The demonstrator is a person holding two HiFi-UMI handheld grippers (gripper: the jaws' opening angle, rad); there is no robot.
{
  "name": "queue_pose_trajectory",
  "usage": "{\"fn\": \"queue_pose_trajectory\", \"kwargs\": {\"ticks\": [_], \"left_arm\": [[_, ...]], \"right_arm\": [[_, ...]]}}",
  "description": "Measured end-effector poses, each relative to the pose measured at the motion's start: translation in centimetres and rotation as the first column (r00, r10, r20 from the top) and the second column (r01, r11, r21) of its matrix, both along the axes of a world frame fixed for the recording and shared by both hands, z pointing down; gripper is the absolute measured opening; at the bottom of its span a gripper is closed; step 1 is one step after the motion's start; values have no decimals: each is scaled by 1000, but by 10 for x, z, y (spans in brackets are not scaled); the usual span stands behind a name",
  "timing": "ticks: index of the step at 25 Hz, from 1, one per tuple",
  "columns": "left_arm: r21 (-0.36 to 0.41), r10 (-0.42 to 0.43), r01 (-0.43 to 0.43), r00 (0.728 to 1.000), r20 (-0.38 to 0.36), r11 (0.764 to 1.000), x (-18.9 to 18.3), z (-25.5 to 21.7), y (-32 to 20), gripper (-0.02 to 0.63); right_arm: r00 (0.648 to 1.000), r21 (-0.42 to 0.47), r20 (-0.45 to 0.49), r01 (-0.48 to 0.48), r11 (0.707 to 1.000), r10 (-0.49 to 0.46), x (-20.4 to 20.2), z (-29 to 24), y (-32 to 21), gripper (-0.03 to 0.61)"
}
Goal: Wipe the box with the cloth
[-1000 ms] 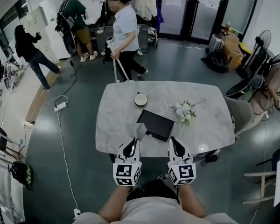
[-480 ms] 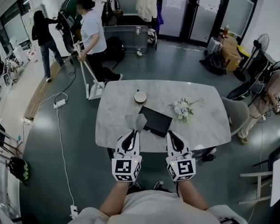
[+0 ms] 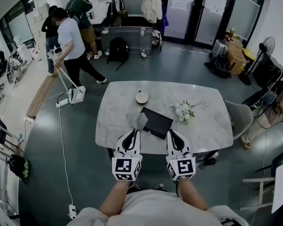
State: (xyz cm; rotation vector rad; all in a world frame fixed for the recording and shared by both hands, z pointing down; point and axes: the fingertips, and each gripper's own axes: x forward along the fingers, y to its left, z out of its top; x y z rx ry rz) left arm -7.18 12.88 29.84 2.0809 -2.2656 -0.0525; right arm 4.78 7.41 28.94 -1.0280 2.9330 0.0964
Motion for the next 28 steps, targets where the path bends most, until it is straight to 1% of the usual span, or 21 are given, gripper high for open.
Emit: {"fn": "queue_pose_trajectory", "kwargs": {"ticks": [4,11,21,28], "left_arm": [[-7,2,-2,1000,-3,1000,3,-1,-2,38],[-6,-2,2,1000,3,1000,10,1,-5,39],[-15,-7,7,1000,5,1000,22,4,-6,38],[-20,-6,6,1000,8,1000,24,5,-5,38]], "right_arm": [[1000,-6,4,-4,1000,4,2,-1,-1,26],[1000,-11,13,-13,1000,13,17,0,-9,25],[1000,-15,7,0,1000,0,26,5,-7,25],[1000,-15,6,3,1000,-3,26,6,-6,25]]}}
